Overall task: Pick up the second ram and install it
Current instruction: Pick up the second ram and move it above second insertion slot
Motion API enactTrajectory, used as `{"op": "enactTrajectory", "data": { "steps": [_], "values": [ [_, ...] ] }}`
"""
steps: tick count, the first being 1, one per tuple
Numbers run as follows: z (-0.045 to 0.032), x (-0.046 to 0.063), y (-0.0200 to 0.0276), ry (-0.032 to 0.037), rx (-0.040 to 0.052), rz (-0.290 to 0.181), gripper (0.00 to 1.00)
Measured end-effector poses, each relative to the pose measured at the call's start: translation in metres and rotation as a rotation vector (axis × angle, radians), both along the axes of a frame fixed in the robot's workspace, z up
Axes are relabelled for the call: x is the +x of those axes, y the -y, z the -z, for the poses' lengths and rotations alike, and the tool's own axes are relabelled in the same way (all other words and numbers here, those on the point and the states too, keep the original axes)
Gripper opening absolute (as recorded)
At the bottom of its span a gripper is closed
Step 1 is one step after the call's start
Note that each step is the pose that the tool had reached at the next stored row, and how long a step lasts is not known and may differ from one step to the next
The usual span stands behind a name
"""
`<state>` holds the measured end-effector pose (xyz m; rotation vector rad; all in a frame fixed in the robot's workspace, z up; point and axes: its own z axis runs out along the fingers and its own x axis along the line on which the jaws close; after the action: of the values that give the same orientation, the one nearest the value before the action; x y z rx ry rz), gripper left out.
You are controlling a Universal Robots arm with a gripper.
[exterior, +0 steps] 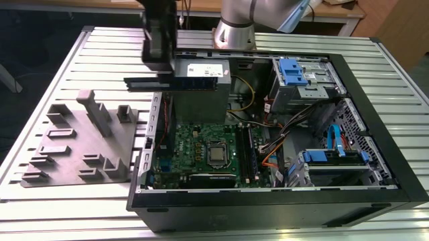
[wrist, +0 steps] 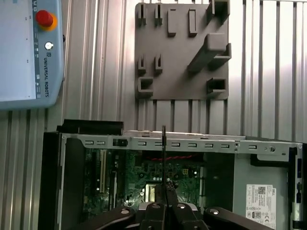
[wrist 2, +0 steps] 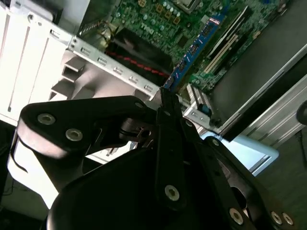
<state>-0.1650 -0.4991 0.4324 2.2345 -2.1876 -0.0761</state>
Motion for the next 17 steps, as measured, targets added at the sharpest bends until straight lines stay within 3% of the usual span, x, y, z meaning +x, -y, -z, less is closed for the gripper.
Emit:
{"op": "enactTrajectory", "data": {
  "steps": [17],
  "values": [
    [0.0010,0.074,0.0000,-0.0001,-0.0001,0.000,0.08]
  ]
}}
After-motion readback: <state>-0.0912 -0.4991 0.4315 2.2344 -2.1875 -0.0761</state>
